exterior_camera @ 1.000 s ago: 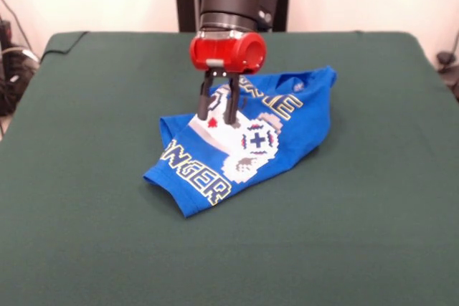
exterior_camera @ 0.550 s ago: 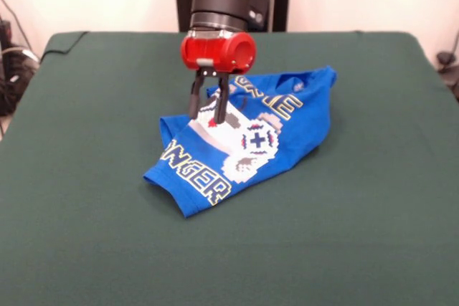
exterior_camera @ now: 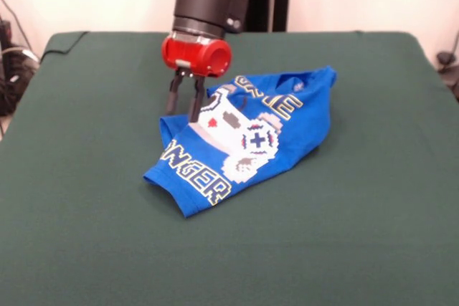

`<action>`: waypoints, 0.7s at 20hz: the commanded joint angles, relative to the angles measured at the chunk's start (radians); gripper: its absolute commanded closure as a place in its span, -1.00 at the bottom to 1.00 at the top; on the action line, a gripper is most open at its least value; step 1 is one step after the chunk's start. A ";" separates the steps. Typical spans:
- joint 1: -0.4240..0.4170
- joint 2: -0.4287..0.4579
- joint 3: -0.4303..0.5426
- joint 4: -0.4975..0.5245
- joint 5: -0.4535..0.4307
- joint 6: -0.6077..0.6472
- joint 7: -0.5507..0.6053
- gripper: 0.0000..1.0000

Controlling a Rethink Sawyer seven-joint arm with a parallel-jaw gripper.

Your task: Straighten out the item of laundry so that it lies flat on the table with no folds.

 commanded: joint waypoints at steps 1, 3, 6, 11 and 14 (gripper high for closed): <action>0.018 0.077 0.012 0.048 0.029 -0.042 0.058 -1.00; -0.004 0.102 0.032 0.029 0.005 -0.054 0.056 -1.00; -0.018 0.149 0.036 0.002 -0.002 -0.075 0.051 -1.00; 0.001 0.223 0.038 -0.022 0.035 -0.099 0.050 -1.00; 0.026 0.245 0.028 -0.030 0.068 -0.086 0.047 -1.00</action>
